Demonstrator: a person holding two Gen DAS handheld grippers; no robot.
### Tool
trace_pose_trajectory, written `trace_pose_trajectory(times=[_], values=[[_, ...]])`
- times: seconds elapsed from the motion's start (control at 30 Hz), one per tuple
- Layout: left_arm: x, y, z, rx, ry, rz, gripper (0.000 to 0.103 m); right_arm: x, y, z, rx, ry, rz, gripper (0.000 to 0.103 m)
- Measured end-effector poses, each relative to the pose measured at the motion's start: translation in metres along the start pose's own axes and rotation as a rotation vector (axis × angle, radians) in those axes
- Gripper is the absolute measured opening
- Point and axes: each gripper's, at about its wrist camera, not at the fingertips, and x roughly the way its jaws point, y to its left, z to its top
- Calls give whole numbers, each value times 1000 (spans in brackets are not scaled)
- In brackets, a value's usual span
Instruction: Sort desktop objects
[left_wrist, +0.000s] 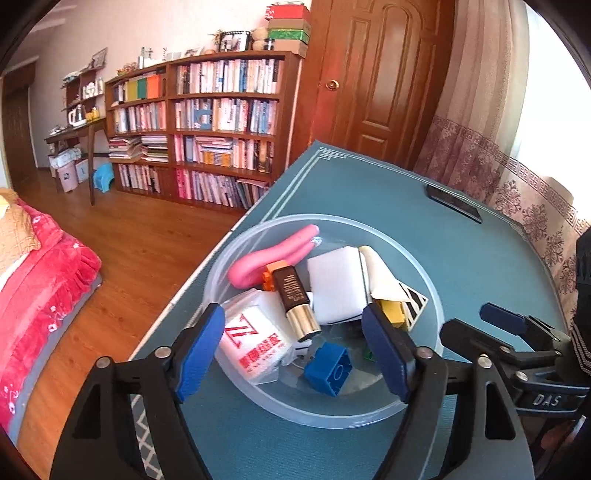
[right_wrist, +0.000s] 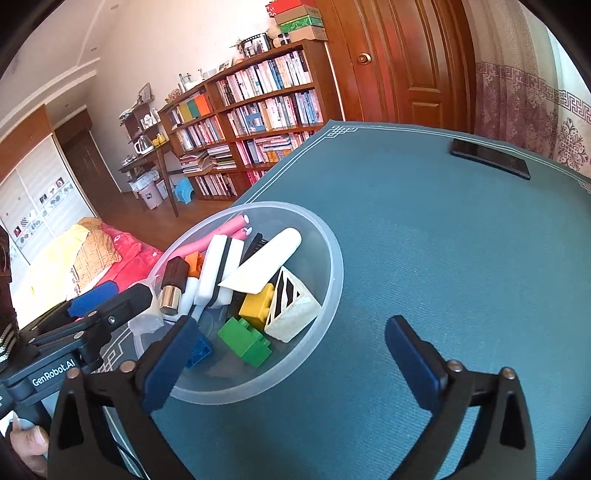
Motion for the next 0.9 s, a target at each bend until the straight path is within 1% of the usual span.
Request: trace_pose_trajectory(times=[0.13,0.27,0.37,0.47,0.6,0.77,0.8,0.9], values=[[-17,12,-3,-53,-51,56,82,-6,7,-7,-29,12,15,103],[-26,23,-3,-98,-61,140,82,-14,16,-11,-72,18,35,103],[-31,21,-5,-77,-57,227,83,-19,30,-15,-121,17,44,103],[-35,18,-8,-52,-65,279,83,-24,40,-21,-177,11,33,103],[-41,17,-10,-54,-71,311,83,-28,48,-27,-232,3,9,103],[-46,16,-13,-79,-68,294,83,-32,47,-29,-229,1,9,103],[-48,15,-14,-73,-76,303,83,-33,47,-29,-227,-1,9,103],[-51,7,-15,-25,-104,365,83,-33,47,-30,-224,-1,8,103]])
